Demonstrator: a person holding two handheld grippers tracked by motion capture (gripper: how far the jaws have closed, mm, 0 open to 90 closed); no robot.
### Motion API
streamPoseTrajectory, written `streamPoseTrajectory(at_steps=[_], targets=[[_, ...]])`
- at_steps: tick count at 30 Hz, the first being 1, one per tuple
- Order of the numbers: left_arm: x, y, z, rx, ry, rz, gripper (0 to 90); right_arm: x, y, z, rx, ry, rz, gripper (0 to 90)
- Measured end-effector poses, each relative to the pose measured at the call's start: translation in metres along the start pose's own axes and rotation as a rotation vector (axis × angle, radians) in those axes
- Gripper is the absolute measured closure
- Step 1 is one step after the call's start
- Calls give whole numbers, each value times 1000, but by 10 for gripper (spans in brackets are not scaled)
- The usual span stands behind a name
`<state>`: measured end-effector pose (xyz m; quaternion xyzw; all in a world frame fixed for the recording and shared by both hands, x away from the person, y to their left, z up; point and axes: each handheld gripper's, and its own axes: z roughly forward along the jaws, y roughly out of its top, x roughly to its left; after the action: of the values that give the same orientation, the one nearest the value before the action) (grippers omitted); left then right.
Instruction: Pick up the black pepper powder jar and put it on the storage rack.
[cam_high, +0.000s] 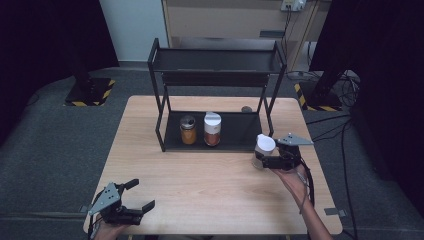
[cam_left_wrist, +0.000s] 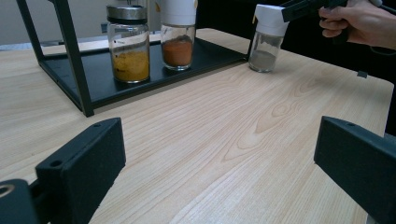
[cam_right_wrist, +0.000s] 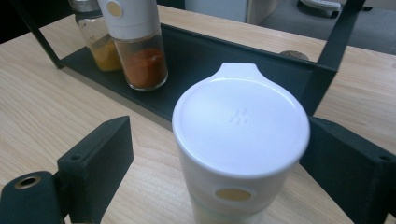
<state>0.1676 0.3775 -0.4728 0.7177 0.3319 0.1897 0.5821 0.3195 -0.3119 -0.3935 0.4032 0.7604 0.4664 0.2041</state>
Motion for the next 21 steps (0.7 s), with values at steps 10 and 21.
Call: streamPoseTrajectory(at_steps=[10, 21], targets=[[0, 0, 0, 2, 1, 2, 13, 1, -1, 14, -1, -24, -30, 180], [0, 0, 0, 1, 1, 1, 12, 10, -10, 19, -33, -74, -60, 308]])
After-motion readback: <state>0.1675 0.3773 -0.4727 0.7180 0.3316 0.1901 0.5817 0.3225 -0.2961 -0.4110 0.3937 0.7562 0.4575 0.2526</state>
